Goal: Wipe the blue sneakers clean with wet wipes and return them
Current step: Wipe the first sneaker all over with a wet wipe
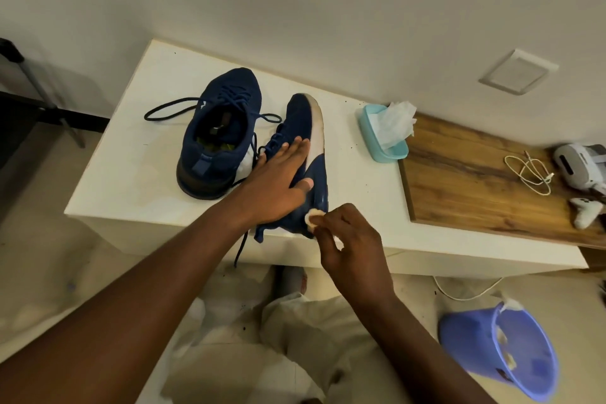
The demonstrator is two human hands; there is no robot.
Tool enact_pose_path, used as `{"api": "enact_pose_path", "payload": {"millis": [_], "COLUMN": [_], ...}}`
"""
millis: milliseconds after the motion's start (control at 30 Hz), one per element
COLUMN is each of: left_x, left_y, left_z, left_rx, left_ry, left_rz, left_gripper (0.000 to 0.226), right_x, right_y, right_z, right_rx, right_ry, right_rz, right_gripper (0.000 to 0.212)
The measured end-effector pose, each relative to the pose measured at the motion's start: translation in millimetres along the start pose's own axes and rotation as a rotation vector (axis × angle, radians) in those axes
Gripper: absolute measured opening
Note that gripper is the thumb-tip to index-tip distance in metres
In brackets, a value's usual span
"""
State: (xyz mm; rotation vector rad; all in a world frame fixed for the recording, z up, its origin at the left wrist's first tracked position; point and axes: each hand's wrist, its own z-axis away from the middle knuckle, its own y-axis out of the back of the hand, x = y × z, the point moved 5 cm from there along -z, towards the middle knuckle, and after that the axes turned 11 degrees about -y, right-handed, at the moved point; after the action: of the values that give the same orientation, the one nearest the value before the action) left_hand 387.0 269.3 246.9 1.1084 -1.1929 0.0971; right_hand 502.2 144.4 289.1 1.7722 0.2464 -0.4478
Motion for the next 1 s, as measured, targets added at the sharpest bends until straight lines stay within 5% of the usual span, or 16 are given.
{"api": "enact_pose_path", "payload": {"millis": [233, 367, 467, 733, 867, 1000], "left_x": [3.0, -1.4, 2.2, 22.1, 21.9, 26.5], "left_y": [28.4, 31.4, 17.8, -3.2, -1.7, -5.5], "left_z": [24.8, 37.8, 35.9, 19.6, 17.8, 15.0], "left_rx": [0.383, 0.166, 0.052, 0.057, 0.056, 0.057], "left_ry": [0.222, 0.399, 0.415, 0.277, 0.257, 0.215], "left_rz": [0.116, 0.018, 0.201, 0.106, 0.148, 0.111], "left_gripper": [0.05, 0.038, 0.041, 0.019, 0.026, 0.043], "right_x": [3.0, 26.0, 44.2, 54.8, 32.0, 55.9], "right_y": [-6.9, -5.2, 2.7, 3.7, 7.1, -3.5], "right_z": [-42.5, -40.8, -41.4, -26.8, -33.5, -69.2], "right_rx": [0.085, 0.131, 0.152, 0.174, 0.176, 0.207], "right_ry": [-0.209, -0.378, -0.476, -0.518, -0.273, -0.432], "right_rz": [-0.239, -0.352, -0.419, -0.464, -0.443, -0.393], "right_gripper": [0.014, 0.011, 0.013, 0.02, 0.021, 0.02]}}
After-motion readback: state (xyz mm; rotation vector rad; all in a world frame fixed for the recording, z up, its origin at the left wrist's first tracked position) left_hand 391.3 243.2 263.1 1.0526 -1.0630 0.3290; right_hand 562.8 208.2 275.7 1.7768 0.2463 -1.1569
